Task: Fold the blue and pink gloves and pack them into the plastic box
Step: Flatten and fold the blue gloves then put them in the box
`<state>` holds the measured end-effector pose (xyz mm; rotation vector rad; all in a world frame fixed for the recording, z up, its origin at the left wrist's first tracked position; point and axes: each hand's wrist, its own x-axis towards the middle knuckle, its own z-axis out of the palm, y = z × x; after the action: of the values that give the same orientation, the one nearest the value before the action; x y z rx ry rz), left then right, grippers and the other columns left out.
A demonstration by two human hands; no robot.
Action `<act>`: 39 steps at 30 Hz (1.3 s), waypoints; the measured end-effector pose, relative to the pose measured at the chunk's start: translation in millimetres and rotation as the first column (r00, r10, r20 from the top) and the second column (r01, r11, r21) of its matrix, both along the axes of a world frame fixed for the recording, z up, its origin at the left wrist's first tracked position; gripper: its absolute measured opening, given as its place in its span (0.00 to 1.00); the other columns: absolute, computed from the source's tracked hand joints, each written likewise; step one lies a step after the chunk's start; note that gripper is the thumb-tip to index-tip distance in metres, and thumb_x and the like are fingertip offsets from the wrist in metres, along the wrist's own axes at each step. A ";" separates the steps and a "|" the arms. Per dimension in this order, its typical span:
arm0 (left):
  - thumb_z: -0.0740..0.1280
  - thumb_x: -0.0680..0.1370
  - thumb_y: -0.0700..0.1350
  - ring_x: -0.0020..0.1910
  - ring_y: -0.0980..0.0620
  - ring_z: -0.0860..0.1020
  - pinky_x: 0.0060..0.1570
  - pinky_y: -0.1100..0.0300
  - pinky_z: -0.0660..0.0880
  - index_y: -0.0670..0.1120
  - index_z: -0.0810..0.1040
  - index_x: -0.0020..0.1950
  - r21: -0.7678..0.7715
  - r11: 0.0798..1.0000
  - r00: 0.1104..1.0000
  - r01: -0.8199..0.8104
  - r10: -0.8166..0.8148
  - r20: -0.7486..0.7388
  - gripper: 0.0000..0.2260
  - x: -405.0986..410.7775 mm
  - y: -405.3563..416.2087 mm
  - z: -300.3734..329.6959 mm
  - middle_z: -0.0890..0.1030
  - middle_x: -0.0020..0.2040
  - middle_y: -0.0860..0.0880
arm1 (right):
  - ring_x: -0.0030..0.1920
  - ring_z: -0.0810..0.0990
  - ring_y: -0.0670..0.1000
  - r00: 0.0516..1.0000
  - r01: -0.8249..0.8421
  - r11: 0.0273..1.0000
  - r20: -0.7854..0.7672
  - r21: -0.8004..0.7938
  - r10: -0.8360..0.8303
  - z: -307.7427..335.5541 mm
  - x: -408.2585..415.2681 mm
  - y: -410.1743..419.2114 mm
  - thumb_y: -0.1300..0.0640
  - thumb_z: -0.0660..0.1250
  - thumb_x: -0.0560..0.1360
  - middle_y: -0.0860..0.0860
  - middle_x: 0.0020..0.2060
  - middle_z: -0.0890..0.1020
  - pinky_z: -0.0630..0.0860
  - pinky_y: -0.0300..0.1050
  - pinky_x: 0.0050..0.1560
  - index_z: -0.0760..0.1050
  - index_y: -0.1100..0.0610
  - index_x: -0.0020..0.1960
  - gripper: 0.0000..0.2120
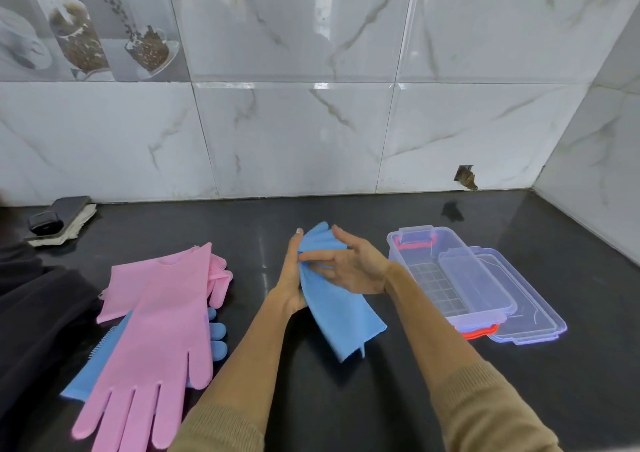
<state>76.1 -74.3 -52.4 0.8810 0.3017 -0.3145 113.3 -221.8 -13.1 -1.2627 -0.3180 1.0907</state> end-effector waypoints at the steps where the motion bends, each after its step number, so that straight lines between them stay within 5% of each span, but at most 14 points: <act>1: 0.66 0.71 0.65 0.49 0.41 0.83 0.47 0.48 0.80 0.44 0.82 0.59 0.040 0.999 1.000 -0.016 0.015 0.003 0.28 -1.1 2.1 -3.2 0.83 0.54 0.38 | 0.69 0.70 0.52 1.000 -0.002 0.999 0.023 -0.046 0.003 -3.7 -1.7 2.6 0.35 0.51 0.77 0.52 0.68 0.72 0.65 0.49 0.70 0.74 0.57 0.67 0.32; 5: 0.69 0.68 0.45 0.46 0.43 0.82 0.48 0.49 0.79 0.41 0.77 0.62 0.068 0.997 0.998 0.047 -0.049 0.034 0.23 -17.1 17.9 -19.8 0.83 0.50 0.40 | 0.57 0.76 0.53 0.892 0.143 0.926 0.450 -0.350 0.032 -22.2 -7.0 9.4 0.58 0.63 0.77 0.52 0.63 0.74 0.77 0.44 0.52 0.78 0.53 0.59 0.12; 7: 0.68 0.67 0.35 0.49 0.41 0.81 0.52 0.47 0.79 0.41 0.75 0.63 0.065 0.995 0.996 0.071 -0.075 0.058 0.24 -22.4 23.3 -23.7 0.81 0.53 0.39 | 0.57 0.74 0.53 0.745 0.266 0.896 0.666 -0.355 0.042 -34.0 -7.1 15.6 0.68 0.60 0.75 0.54 0.65 0.72 0.75 0.44 0.50 0.73 0.54 0.64 0.20; 10: 0.60 0.69 0.24 0.55 0.37 0.77 0.58 0.41 0.75 0.44 0.71 0.65 0.203 0.979 0.999 0.031 -0.039 0.037 0.28 -20.2 21.2 -22.2 0.77 0.58 0.37 | 0.67 0.66 0.54 0.586 0.376 0.877 0.810 -0.298 0.024 -41.9 -12.4 30.6 0.72 0.55 0.75 0.54 0.73 0.59 0.70 0.45 0.60 0.61 0.51 0.74 0.30; 13: 0.51 0.68 0.22 0.56 0.35 0.76 0.60 0.38 0.73 0.42 0.72 0.62 0.298 0.952 0.998 0.064 -0.066 -0.001 0.29 -20.4 23.4 -19.5 0.77 0.56 0.37 | 0.70 0.58 0.57 0.367 0.468 0.746 0.873 -0.473 0.323 -44.2 -13.5 46.8 0.70 0.55 0.73 0.50 0.76 0.52 0.63 0.55 0.62 0.57 0.39 0.73 0.37; 15: 0.49 0.67 0.22 0.56 0.35 0.77 0.59 0.39 0.74 0.39 0.74 0.60 0.324 0.938 0.991 0.126 -0.107 -0.078 0.27 -22.2 28.4 -18.5 0.77 0.56 0.36 | 0.72 0.53 0.55 0.306 0.439 0.747 0.865 -0.500 0.399 -43.9 -12.6 55.9 0.70 0.55 0.71 0.48 0.77 0.49 0.59 0.56 0.64 0.63 0.37 0.70 0.37; 19: 0.47 0.69 0.22 0.55 0.36 0.78 0.53 0.44 0.76 0.39 0.76 0.56 0.319 0.925 0.966 0.208 -0.143 -0.215 0.26 -28.8 41.4 -15.8 0.81 0.54 0.38 | 0.73 0.60 0.51 0.423 0.440 0.797 0.878 -0.413 0.222 -43.4 -7.1 61.8 0.70 0.58 0.69 0.48 0.73 0.64 0.58 0.53 0.68 0.77 0.46 0.60 0.27; 23: 0.56 0.74 0.25 0.52 0.38 0.80 0.50 0.44 0.77 0.41 0.77 0.54 0.264 0.939 0.949 0.221 -0.144 -0.282 0.18 -33.7 51.9 -11.8 0.82 0.53 0.39 | 0.63 0.74 0.57 0.524 0.775 0.567 0.786 -0.280 -0.327 -49.9 -2.0 55.8 0.54 0.65 0.74 0.54 0.64 0.71 0.72 0.51 0.62 0.71 0.56 0.65 0.20; 27: 0.72 0.73 0.39 0.47 0.41 0.82 0.46 0.48 0.78 0.39 0.76 0.58 0.438 0.898 0.948 0.043 0.101 -0.300 0.15 -28.0 53.9 -5.0 0.82 0.50 0.40 | 0.37 0.77 0.50 0.809 0.535 0.616 0.561 -0.578 -0.176 -33.2 8.6 48.0 0.48 0.67 0.73 0.53 0.39 0.79 0.78 0.47 0.42 0.73 0.59 0.43 0.14; 29: 0.71 0.74 0.42 0.48 0.41 0.81 0.48 0.50 0.78 0.36 0.76 0.59 0.577 0.804 0.931 -0.144 0.309 -0.197 0.16 -21.9 54.8 -11.5 0.81 0.52 0.40 | 0.35 0.76 0.47 0.897 0.390 0.674 0.424 -0.627 -0.125 -24.3 8.0 50.3 0.51 0.66 0.75 0.51 0.42 0.80 0.78 0.42 0.38 0.75 0.60 0.50 0.12; 34: 0.60 0.80 0.44 0.48 0.43 0.76 0.50 0.53 0.73 0.34 0.75 0.60 0.816 0.540 0.896 -0.205 0.439 -0.066 0.15 -22.4 59.1 -20.5 0.79 0.54 0.40 | 0.62 0.76 0.57 0.916 0.393 0.826 0.247 -0.405 -0.315 -24.4 7.3 61.9 0.57 0.60 0.80 0.56 0.66 0.71 0.76 0.55 0.62 0.65 0.60 0.67 0.16; 39: 0.60 0.80 0.46 0.49 0.41 0.78 0.44 0.55 0.71 0.37 0.77 0.58 0.931 0.347 0.914 -0.114 0.404 -0.039 0.14 -27.2 59.3 -16.6 0.80 0.55 0.40 | 0.57 0.79 0.56 0.796 0.579 0.733 0.440 -0.357 -0.415 -42.3 7.0 55.5 0.68 0.63 0.76 0.60 0.58 0.78 0.81 0.47 0.52 0.71 0.60 0.55 0.08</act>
<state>48.9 -15.0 -69.0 1.9047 0.9347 0.1022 120.2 -166.3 -55.4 -1.8541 0.0691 0.4750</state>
